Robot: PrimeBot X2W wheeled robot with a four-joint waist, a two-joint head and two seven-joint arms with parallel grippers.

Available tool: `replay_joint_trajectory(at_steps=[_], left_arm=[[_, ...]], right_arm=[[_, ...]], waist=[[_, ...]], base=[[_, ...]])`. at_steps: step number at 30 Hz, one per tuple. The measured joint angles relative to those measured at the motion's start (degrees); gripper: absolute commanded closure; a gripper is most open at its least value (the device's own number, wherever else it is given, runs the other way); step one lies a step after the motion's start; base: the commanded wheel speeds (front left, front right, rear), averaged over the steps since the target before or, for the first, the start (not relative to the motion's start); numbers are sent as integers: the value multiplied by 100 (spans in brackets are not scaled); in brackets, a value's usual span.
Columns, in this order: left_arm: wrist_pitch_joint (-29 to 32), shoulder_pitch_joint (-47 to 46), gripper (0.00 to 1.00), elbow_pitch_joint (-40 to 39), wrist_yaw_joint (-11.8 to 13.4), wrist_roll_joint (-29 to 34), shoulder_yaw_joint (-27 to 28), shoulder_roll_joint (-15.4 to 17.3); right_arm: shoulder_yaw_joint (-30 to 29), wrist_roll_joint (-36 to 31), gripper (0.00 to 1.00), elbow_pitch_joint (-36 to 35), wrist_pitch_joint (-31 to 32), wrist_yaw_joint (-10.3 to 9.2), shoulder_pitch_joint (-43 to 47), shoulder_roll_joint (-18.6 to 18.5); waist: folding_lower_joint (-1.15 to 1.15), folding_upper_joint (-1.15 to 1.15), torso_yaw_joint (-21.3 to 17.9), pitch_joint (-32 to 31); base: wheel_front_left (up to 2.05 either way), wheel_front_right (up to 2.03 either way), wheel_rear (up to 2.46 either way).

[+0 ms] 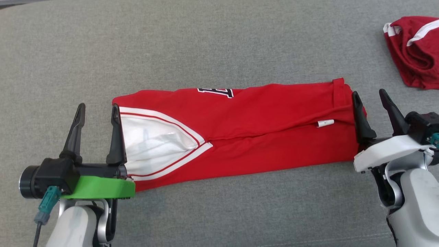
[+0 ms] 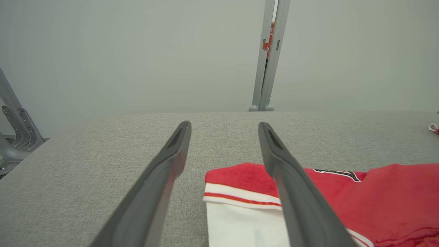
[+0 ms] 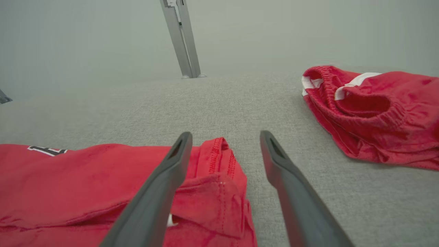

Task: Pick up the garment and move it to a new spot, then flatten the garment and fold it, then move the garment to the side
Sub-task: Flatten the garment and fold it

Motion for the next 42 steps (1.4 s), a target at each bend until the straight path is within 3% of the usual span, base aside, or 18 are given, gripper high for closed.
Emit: replay_joint_trajectory(at_steps=[7, 12, 13, 15, 16, 23, 31, 36, 42], left_arm=[[0, -133, 0, 143, -144, 116, 40, -168], [0, -136, 0, 191, -209, 181, 120, -272], [0, -135, 0, 190, -219, 196, 152, -281], [0, -129, 0, 192, -236, 232, 199, -294], [0, -125, 0, 193, -252, 260, 219, -307], [0, -68, 0, 247, -328, 354, 276, -345], [0, 52, 0, 324, -356, 379, 289, -419], [0, 152, 0, 343, -356, 386, 321, -431], [0, 173, 0, 393, -356, 386, 278, -436]], right_arm=[[233, 381, 0, 1181, -7, 0, -369, -48], [405, 646, 0, 1350, -77, 0, -265, -77], [461, 678, 21, 1352, -79, 0, -218, -82], [542, 737, 89, 1341, -92, -2, -191, -91], [578, 755, 100, 1327, -93, -4, -186, -98], [553, 832, 100, 998, -162, 1, -131, -261], [-287, 887, 100, 702, 87, 1, 143, -580], [-146, 850, 100, 137, 575, -3, 102, -231], [880, 928, 100, -354, 1063, -3, -168, 411]], waist=[[0, 0, 143, 314], [0, 0, 203, 311], [0, 0, 196, 296], [0, 0, 177, 274], [0, 0, 168, 261], [0, 0, 118, 120], [0, 0, 97, -134], [0, 0, 39, -267], [0, 0, -9, -383]], base=[[0, 0, 0], [0, 0, 0], [0, 0, 0], [0, 0, 0], [0, 0, 0], [0, 0, 0], [0, 0, 0], [0, 0, 0], [0, 0, 0]])
